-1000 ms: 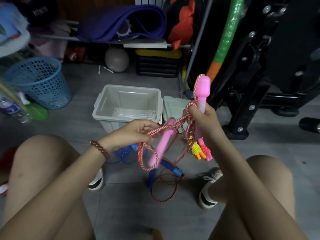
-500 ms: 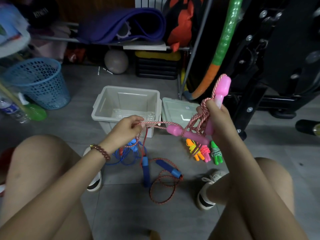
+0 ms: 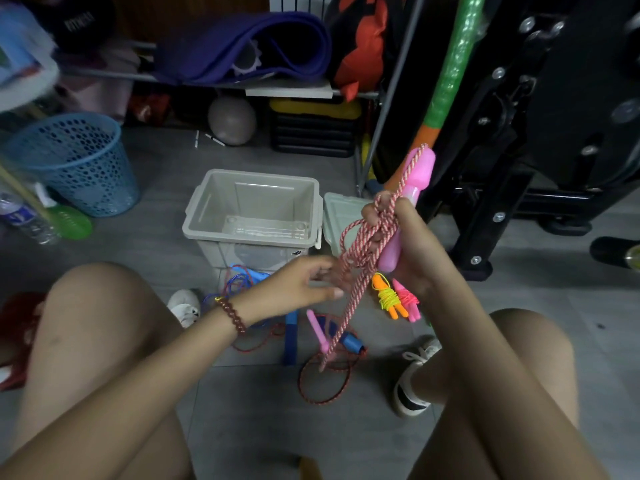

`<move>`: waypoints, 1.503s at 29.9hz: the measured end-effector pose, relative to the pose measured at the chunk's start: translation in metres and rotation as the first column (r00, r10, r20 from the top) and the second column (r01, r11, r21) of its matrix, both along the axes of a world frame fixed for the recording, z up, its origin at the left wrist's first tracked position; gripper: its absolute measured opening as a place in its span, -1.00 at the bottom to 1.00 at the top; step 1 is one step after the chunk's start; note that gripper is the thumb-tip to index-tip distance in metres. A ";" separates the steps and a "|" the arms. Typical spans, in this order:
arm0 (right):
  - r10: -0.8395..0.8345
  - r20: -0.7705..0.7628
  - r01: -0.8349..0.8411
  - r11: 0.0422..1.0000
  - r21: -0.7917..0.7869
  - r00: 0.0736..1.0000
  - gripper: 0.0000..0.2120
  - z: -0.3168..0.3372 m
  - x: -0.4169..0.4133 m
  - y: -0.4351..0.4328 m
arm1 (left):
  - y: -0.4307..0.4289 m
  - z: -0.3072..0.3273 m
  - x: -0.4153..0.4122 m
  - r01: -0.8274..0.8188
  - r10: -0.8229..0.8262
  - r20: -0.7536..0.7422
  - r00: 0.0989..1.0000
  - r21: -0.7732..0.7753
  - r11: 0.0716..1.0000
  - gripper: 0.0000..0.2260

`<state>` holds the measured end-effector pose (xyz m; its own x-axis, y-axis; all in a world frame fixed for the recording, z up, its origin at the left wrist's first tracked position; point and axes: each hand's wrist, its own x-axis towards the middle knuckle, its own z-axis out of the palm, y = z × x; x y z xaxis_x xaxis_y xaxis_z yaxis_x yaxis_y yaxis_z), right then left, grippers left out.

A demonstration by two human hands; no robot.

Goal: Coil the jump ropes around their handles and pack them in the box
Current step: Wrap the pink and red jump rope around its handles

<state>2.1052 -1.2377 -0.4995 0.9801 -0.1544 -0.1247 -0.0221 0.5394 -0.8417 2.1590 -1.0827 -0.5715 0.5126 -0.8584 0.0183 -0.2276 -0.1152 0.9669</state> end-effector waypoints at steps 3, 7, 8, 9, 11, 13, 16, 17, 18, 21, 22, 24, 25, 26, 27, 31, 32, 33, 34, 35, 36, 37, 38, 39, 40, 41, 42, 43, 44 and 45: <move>-0.031 0.039 0.026 0.994 0.106 0.999 -0.86 0.008 0.000 -0.004 | 0.002 -0.012 0.012 -0.006 0.001 0.039 0.999 0.127 0.992 -0.90; -0.094 0.041 0.088 0.987 0.136 0.995 -0.79 0.013 0.002 -0.018 | 0.010 -0.039 0.020 0.054 -0.099 0.088 0.991 0.419 0.907 -0.86; -0.137 0.015 0.134 0.984 0.119 0.990 -0.77 0.014 0.001 -0.021 | 0.012 -0.047 0.023 0.040 -0.088 0.081 0.993 0.471 0.881 -0.84; -0.182 -0.013 0.183 0.980 0.072 0.983 -0.76 0.014 -0.001 -0.023 | 0.016 -0.053 0.025 0.007 -0.043 0.060 0.997 0.499 0.867 -0.81; -0.284 -0.064 0.275 0.954 -0.117 0.957 -0.80 0.010 -0.002 -0.025 | 0.021 -0.059 0.032 -0.101 0.119 -0.007 0.993 0.477 0.873 -0.77; -0.379 -0.090 0.333 0.885 -0.324 0.921 -0.87 0.003 -0.002 -0.027 | 0.024 -0.052 0.039 -0.229 0.268 -0.017 0.963 0.467 0.854 -0.76; -0.341 -0.077 0.226 0.759 -0.611 0.937 -0.96 -0.008 -0.003 -0.036 | 0.030 -0.032 0.045 -0.371 0.426 -0.082 0.901 0.364 0.854 -0.79; -0.285 -0.106 0.126 0.688 -0.715 0.953 -0.91 -0.012 -0.001 -0.040 | 0.032 -0.023 0.045 -0.399 0.448 -0.100 0.888 0.315 0.861 -0.80; -0.225 -0.157 0.008 0.593 -0.805 0.962 -0.84 -0.017 0.000 -0.043 | 0.033 -0.013 0.045 -0.413 0.458 -0.136 0.879 0.264 0.872 -0.81; -0.175 -0.390 -0.357 0.191 -0.914 0.904 -0.47 -0.036 0.005 -0.050 | 0.032 0.016 0.039 -0.438 0.456 -0.281 0.844 0.128 0.890 -0.84; -0.183 -0.466 -0.455 0.102 -0.885 0.866 -0.43 -0.039 0.004 -0.051 | 0.031 0.026 0.038 -0.453 0.456 -0.322 0.830 0.089 0.887 -0.84; -0.203 -0.575 -0.566 0.105 -0.818 0.793 -0.62 -0.038 0.002 -0.048 | 0.030 0.037 0.035 -0.468 0.438 -0.381 0.814 0.014 0.883 -0.83; -0.216 -0.595 -0.564 0.192 -0.803 0.774 -0.77 -0.037 0.003 -0.046 | 0.029 0.039 0.035 -0.470 0.420 -0.417 0.806 -0.018 0.883 -0.82; -0.229 -0.599 -0.515 0.335 -0.789 0.767 -0.91 -0.038 0.003 -0.045 | 0.027 0.042 0.033 -0.469 0.397 -0.464 0.792 -0.046 0.882 -0.81; -0.240 -0.580 -0.411 0.503 -0.760 0.779 -0.92 -0.041 0.005 -0.043 | 0.026 0.043 0.032 -0.466 0.369 -0.506 0.780 -0.076 0.881 -0.79; 0.068 -0.406 -0.221 0.913 -0.344 0.911 -0.83 -0.047 0.011 -0.020 | 0.020 0.047 0.029 -0.438 0.269 -0.562 0.782 -0.189 0.879 -0.71; 0.172 -0.350 -0.286 0.909 -0.305 0.921 -0.78 -0.050 0.011 -0.012 | 0.019 0.048 0.029 -0.436 0.259 -0.553 0.792 -0.215 0.874 -0.70; 0.256 -0.323 -0.356 0.885 -0.301 0.911 -0.75 -0.054 0.010 -0.003 | 0.019 0.048 0.029 -0.440 0.256 -0.543 0.800 -0.241 0.865 -0.69; 0.335 -0.321 -0.434 0.843 -0.319 0.886 -0.75 -0.057 0.009 0.003 | 0.020 0.048 0.029 -0.451 0.267 -0.525 0.808 -0.259 0.854 -0.69; 0.417 -0.338 -0.523 0.782 -0.341 0.844 -0.78 -0.062 0.009 0.007 | 0.021 0.048 0.030 -0.460 0.289 -0.492 0.821 -0.272 0.845 -0.70; 0.490 -0.369 -0.607 0.714 -0.350 0.790 -0.84 -0.068 0.008 0.009 | 0.023 0.049 0.031 -0.470 0.317 -0.454 0.833 -0.278 0.837 -0.71; 0.527 -0.398 -0.655 0.668 -0.353 0.751 -0.89 -0.071 0.008 0.010 | 0.025 0.049 0.033 -0.484 0.348 -0.418 0.839 -0.282 0.828 -0.71; 0.511 -0.411 -0.649 0.671 -0.358 0.755 -0.92 -0.074 0.008 0.010 | 0.027 0.050 0.035 -0.508 0.384 -0.393 0.835 -0.282 0.814 -0.70; 0.442 -0.418 -0.594 0.713 -0.374 0.794 -0.94 -0.075 0.008 0.010 | 0.028 0.048 0.038 -0.541 0.426 -0.378 0.822 -0.281 0.793 -0.69; 0.332 -0.426 -0.505 0.762 -0.404 0.842 -0.96 -0.073 0.009 0.010 | 0.030 0.046 0.041 -0.567 0.456 -0.373 0.808 -0.281 0.774 -0.65; 0.224 -0.422 -0.409 0.809 -0.423 0.879 -0.95 -0.071 0.010 0.010 | 0.031 0.042 0.044 -0.574 0.470 -0.364 0.804 -0.269 0.773 -0.57; 0.144 -0.396 -0.318 0.852 -0.417 0.907 -0.94 -0.066 0.012 0.011 | 0.031 0.038 0.044 -0.547 0.459 -0.341 0.820 -0.231 0.805 -0.43; 0.091 -0.354 -0.236 0.889 -0.392 0.931 -0.92 -0.061 0.015 0.012 | 0.030 0.030 0.044 -0.484 0.432 -0.284 0.856 -0.147 0.863 -0.26; 0.058 -0.306 -0.173 0.917 -0.361 0.950 -0.91 -0.054 0.018 0.012 | 0.027 0.024 0.039 -0.380 0.366 -0.208 0.907 -0.027 0.925 -0.12; 0.034 -0.265 -0.125 0.934 -0.333 0.964 -0.92 -0.048 0.021 0.013 | 0.023 0.014 0.032 -0.257 0.269 -0.138 0.953 0.096 0.962 -0.05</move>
